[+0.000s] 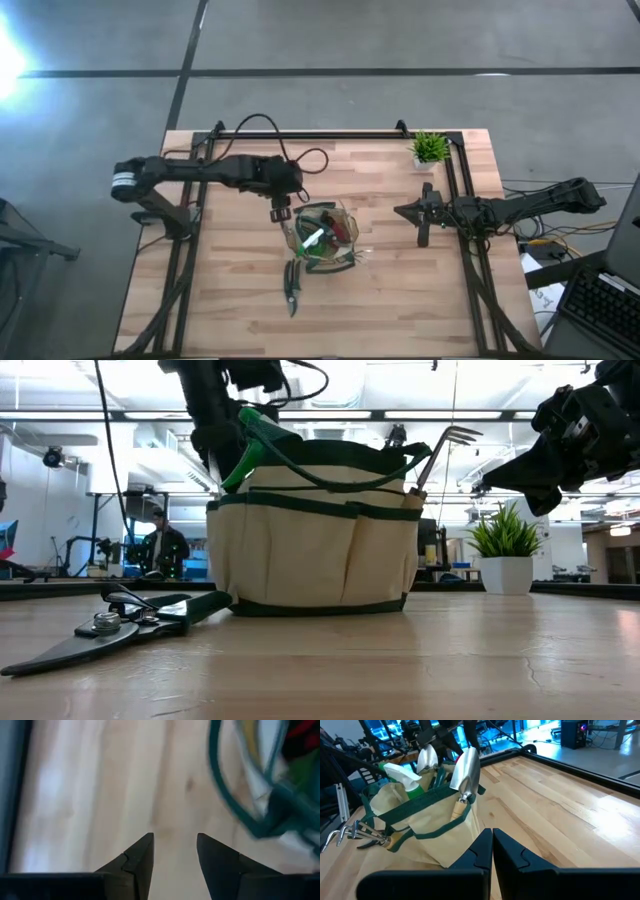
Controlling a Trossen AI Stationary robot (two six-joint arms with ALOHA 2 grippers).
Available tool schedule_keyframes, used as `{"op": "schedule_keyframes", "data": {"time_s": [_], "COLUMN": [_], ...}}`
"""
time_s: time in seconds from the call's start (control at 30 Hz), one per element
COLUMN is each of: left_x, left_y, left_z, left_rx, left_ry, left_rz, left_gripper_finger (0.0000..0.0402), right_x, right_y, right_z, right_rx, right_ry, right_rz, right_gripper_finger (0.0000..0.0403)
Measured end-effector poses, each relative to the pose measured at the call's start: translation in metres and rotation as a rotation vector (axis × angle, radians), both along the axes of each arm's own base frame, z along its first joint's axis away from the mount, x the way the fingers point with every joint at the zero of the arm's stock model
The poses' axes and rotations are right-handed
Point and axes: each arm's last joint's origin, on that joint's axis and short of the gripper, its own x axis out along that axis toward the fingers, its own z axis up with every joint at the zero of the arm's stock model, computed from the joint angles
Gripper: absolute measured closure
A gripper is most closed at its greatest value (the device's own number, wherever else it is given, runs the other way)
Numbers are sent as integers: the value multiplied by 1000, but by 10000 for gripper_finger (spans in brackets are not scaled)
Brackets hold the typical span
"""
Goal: Pick & Place Garden tools in Gardening bag
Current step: Adjust the white gardening bag
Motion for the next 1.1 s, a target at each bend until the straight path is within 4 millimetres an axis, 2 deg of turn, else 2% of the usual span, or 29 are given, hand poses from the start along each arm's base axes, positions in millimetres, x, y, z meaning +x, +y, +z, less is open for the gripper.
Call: {"op": "schedule_keyframes", "data": {"time_s": [0.17,0.37,0.5,0.63,0.73,0.9,1.0,1.1], "left_x": [-1,1,4,5,4,3,2,1], "left_y": [17,33,35,35,36,39,43,47], "left_z": [-7,-4,-3,-3,-4,-4,-4,-4], "left_rx": [-108,-130,-205,-220,-215,-200,-199,-207], "left_ry": [-61,-138,-197,-199,-196,-191,-191,-194], "left_rz": [-10,-52,-120,-135,-129,-103,-90,-71], "left_gripper_finger": [250,250,251,252,252,252,252,252], "right_x": [0,0,0,1,1,1,7,21], "right_y": [0,0,0,0,-1,4,7,10], "right_z": [0,0,1,6,18,40,57,68], "right_rx": [0,0,21,158,139,107,78,51], "right_ry": [0,0,-15,-95,-212,-399,-387,-267], "right_rz": [0,0,-3,-25,-45,135,216,244], "right_gripper_finger": [394,394,394,394,394,394,394,394]}}
